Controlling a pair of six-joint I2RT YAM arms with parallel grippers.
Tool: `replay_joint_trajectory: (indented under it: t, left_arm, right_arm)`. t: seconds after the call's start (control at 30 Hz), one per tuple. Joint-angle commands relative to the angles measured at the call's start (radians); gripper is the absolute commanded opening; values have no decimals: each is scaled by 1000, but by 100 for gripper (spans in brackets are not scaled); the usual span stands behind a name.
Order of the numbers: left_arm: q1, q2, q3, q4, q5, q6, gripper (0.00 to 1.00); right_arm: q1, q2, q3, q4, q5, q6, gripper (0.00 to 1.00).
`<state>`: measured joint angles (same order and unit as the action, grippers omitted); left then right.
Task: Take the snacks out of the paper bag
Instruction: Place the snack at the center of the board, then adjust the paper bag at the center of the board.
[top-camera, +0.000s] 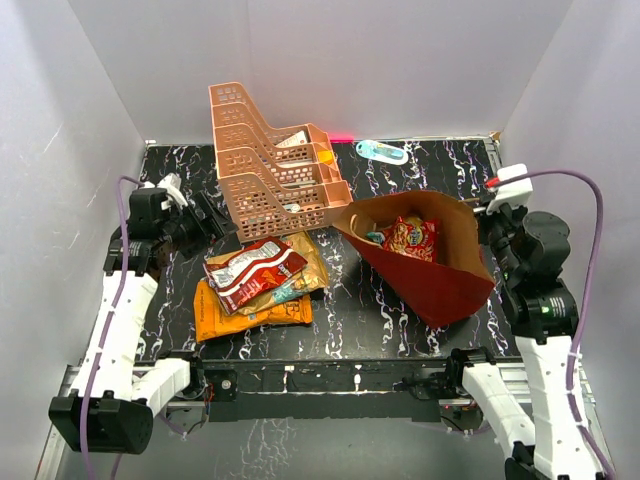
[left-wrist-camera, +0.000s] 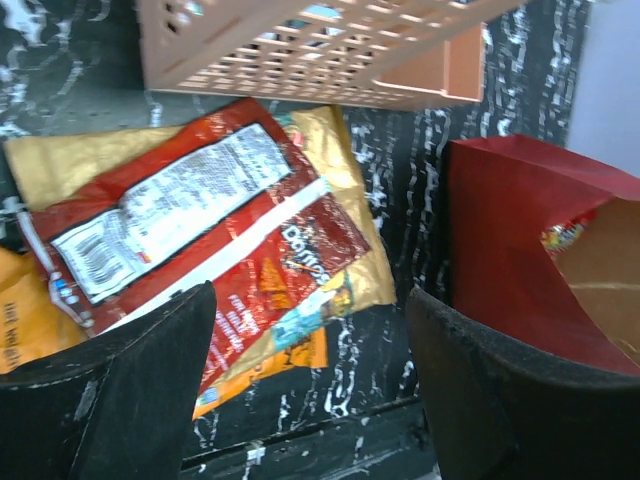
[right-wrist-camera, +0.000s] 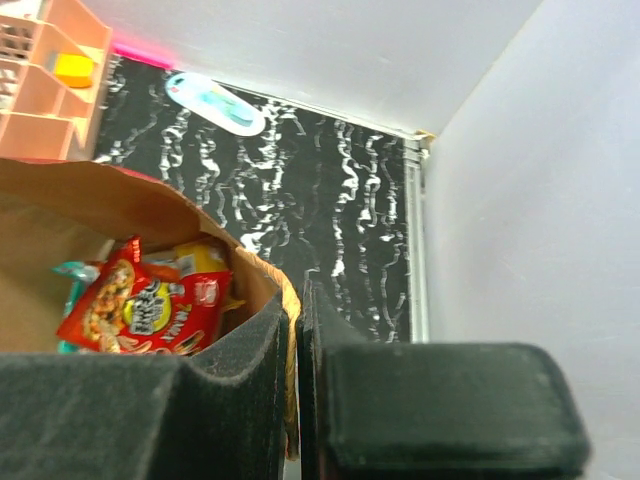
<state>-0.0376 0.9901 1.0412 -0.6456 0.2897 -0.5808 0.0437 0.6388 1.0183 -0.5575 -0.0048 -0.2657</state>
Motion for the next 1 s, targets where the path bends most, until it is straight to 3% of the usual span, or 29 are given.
replay_joint_trajectory:
  t: [0.0, 0.2, 0.4, 0.5, 0.67, 0.83, 0.97]
  left_arm:
    - [-16, 6, 19, 74, 164, -28, 76]
    - [-63, 7, 17, 109, 199, -47, 77]
    - [-106, 4, 13, 102, 200, -43, 78]
    - [-118, 4, 15, 100, 198, -39, 78]
    - [-121, -6, 18, 103, 195, -45, 78]
    - [-124, -20, -10, 132, 221, -70, 79]
    - [-158, -27, -27, 175, 264, -80, 80]
  right_arm:
    - [-6, 79, 102, 63, 133, -161, 8]
    - [-5, 176, 129, 128, 257, -405, 8]
    - [11, 241, 240, 166, 219, -632, 8]
    - [57, 250, 281, 141, 119, -705, 8]
    - [150, 180, 239, 29, -225, -779, 8]
    - [174, 81, 68, 33, -528, -669, 8]
    - [174, 11, -52, 132, -573, -402, 8]
